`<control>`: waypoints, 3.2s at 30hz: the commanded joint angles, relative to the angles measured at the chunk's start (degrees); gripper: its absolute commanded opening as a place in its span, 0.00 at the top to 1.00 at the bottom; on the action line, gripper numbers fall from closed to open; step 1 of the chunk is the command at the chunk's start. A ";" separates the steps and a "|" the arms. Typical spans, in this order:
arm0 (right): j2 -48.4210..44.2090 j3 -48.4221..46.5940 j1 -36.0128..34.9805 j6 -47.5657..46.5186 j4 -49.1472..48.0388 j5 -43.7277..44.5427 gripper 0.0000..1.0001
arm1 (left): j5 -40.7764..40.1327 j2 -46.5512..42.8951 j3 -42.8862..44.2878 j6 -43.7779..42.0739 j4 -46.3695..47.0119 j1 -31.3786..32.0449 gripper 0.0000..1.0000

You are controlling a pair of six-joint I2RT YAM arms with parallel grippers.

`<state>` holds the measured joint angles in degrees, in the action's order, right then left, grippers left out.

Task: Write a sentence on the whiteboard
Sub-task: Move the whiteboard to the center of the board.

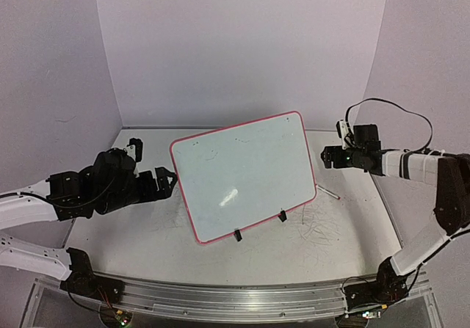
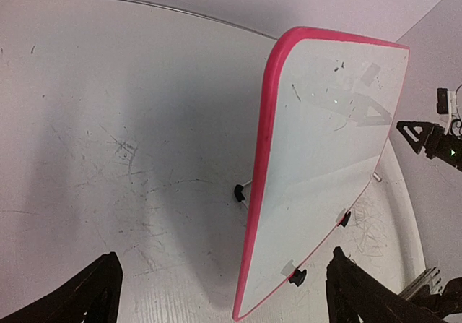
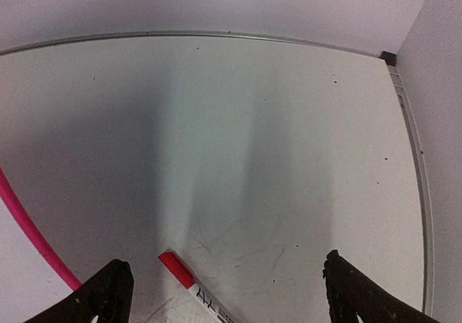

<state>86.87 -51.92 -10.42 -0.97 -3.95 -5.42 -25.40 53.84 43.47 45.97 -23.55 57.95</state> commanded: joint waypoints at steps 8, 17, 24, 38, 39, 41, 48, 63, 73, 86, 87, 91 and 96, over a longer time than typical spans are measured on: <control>6.37 -5.65 -0.83 -8.76 -3.87 -16.82 0.11 | 0.35 -0.63 -0.61 1.23 2.47 -0.03 0.00; 3.31 -2.50 -2.36 -5.84 -5.70 -13.78 0.10 | 0.51 0.76 1.08 0.24 2.62 -0.02 0.01; 3.51 -2.31 3.50 -1.74 -5.45 -4.51 0.08 | 1.11 0.75 1.10 0.28 2.81 -0.03 0.00; 5.72 0.45 -2.27 -3.89 -6.75 -14.95 0.10 | 1.68 0.88 1.37 0.12 2.91 0.01 0.01; 5.16 1.31 -2.34 -3.63 -7.41 -15.85 0.10 | 1.76 0.87 1.29 0.12 2.92 -0.03 0.00; 3.97 2.79 -2.32 -3.05 -8.23 -14.90 0.09 | 1.71 0.82 1.39 0.13 2.89 -0.03 0.01; 2.41 3.15 -0.39 0.85 -8.36 -6.35 0.07 | 1.82 1.68 2.15 -0.40 2.92 0.00 0.01; 5.22 0.66 -5.50 -4.42 -5.83 -10.06 0.02 | 3.21 5.24 2.13 -0.19 2.85 -0.03 0.01; -1.23 3.73 -4.03 6.95 -4.50 -4.17 0.02 | -0.09 6.10 2.42 -0.17 2.84 -0.03 0.02; 4.05 -2.92 0.10 10.28 7.86 2.73 0.02 | -7.25 9.06 4.53 1.42 -4.71 -0.21 0.37; 4.36 -3.10 0.19 10.19 7.99 2.41 0.02 | -7.57 9.84 4.97 1.16 -5.21 -0.32 0.37; 6.60 -4.69 0.44 9.44 9.81 0.24 0.02 | -8.52 12.71 6.73 -0.30 -6.55 -1.93 0.41; 12.43 -7.75 1.63 7.83 14.76 -4.26 0.06 | -7.88 15.04 7.81 -2.56 -7.07 -4.67 0.43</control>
<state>95.10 -55.91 -9.83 8.02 5.93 -6.81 -31.20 67.24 48.40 45.82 -28.58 55.95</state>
